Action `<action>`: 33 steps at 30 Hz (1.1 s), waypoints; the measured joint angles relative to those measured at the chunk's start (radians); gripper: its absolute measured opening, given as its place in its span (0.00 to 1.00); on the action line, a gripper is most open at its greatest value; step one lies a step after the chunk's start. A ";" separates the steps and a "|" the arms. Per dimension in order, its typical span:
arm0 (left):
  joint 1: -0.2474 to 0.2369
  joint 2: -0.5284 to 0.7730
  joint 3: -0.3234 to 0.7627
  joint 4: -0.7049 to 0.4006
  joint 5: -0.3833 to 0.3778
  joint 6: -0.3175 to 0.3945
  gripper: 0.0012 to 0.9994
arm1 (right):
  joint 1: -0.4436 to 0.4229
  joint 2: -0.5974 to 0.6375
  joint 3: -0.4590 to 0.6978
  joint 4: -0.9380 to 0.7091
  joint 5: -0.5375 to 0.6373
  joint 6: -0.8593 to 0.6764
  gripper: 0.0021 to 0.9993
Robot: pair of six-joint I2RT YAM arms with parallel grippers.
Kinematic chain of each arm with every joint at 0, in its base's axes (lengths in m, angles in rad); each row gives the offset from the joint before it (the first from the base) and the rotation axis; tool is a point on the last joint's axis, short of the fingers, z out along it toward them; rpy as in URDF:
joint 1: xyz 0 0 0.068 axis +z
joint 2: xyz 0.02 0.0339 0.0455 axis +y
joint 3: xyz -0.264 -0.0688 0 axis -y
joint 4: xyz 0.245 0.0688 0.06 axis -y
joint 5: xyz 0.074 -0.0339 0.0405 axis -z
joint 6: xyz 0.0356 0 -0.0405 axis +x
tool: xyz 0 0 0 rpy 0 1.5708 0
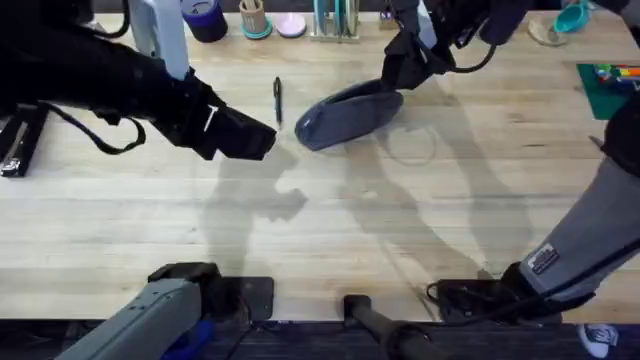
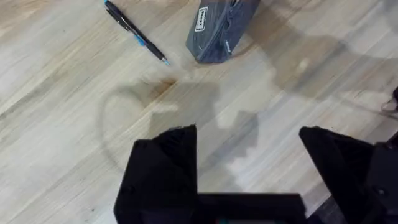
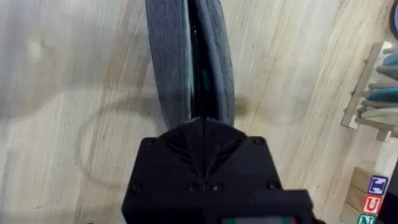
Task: Unzip the bag, pick up the pens from the table one at a time and place them inside, then zip the bag closed.
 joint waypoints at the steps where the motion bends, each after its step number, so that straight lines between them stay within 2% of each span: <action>1: 0.000 0.000 0.000 0.000 0.000 0.000 1.00 | 0.000 0.000 0.000 0.000 0.000 0.000 0.03; 33: 0.000 0.000 0.000 -0.011 0.000 0.000 1.00 | 0.018 0.124 0.007 -0.009 -0.005 0.000 0.03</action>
